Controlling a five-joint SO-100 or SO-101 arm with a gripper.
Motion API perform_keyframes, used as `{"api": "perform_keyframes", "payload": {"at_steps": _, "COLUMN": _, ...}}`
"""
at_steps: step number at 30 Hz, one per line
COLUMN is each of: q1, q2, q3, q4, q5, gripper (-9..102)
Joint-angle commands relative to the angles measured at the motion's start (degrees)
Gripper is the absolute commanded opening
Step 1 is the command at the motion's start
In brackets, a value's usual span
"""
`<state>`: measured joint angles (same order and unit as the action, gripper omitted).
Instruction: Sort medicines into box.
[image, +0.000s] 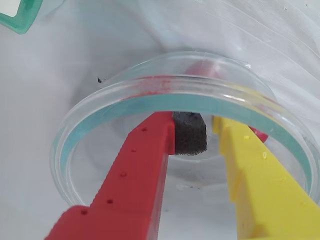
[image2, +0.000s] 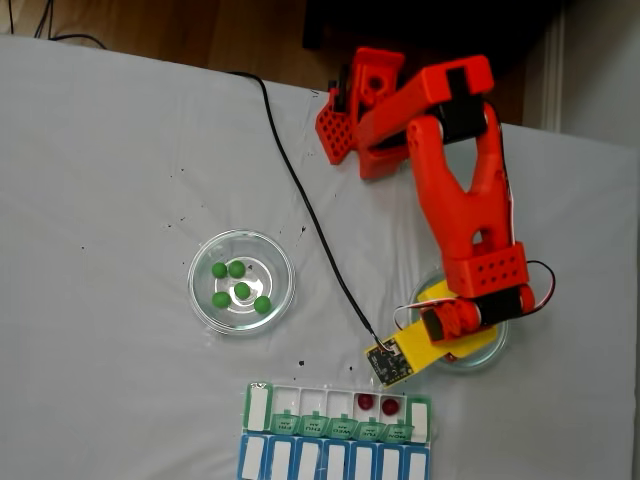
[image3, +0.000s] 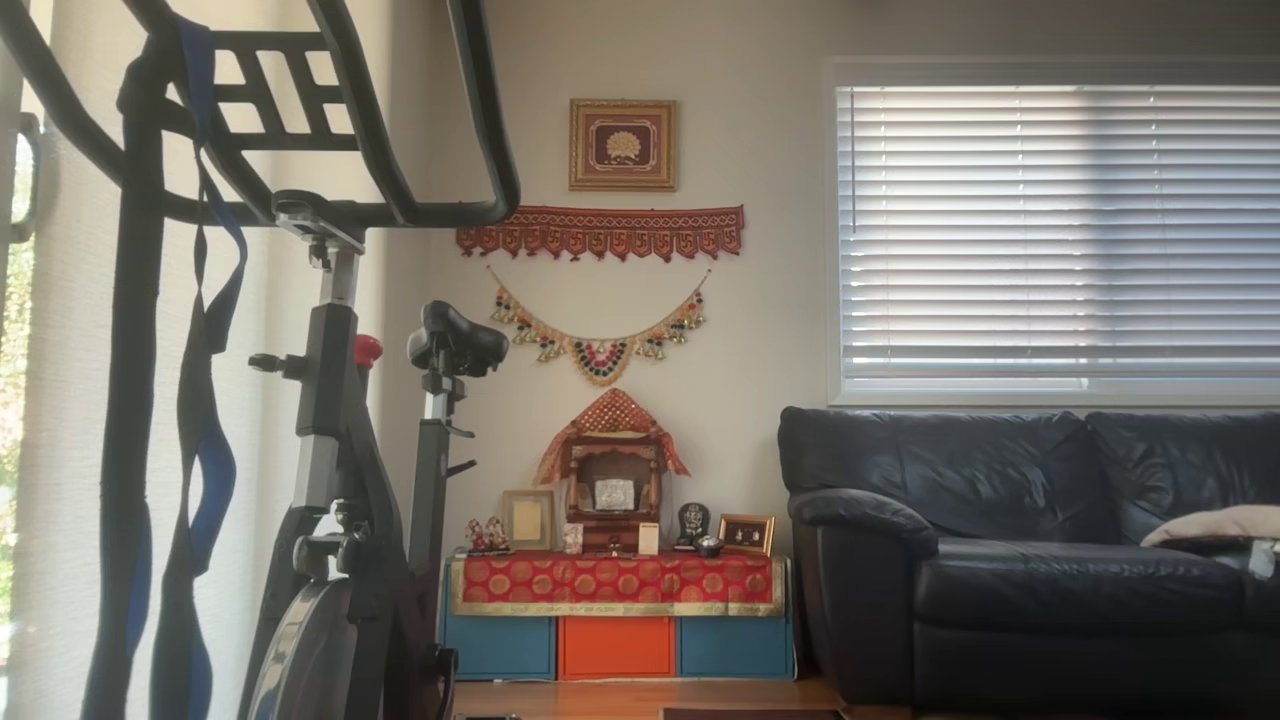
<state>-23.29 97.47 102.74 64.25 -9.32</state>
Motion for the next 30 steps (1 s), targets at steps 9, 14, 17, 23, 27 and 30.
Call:
{"api": "perform_keyframes", "payload": {"at_steps": 9, "q1": 1.76, "q2": 2.55, "q3": -3.87, "q4": 0.97, "q5": -1.05, "gripper": 10}}
{"api": "perform_keyframes", "payload": {"at_steps": 14, "q1": 1.85, "q2": 2.55, "q3": -4.39, "q4": 2.2, "q5": -1.41, "gripper": 16}}
{"api": "perform_keyframes", "payload": {"at_steps": 17, "q1": 1.85, "q2": 2.37, "q3": -4.39, "q4": 2.2, "q5": -1.49, "gripper": 17}}
{"api": "perform_keyframes", "payload": {"at_steps": 23, "q1": 1.67, "q2": 2.11, "q3": -4.22, "q4": 2.02, "q5": -1.32, "gripper": 13}}
{"api": "perform_keyframes", "payload": {"at_steps": 27, "q1": 1.49, "q2": 2.02, "q3": -3.96, "q4": 1.58, "q5": -1.14, "gripper": 11}}
{"api": "perform_keyframes", "payload": {"at_steps": 30, "q1": 1.41, "q2": 1.58, "q3": -3.78, "q4": 1.32, "q5": -1.14, "gripper": 9}}
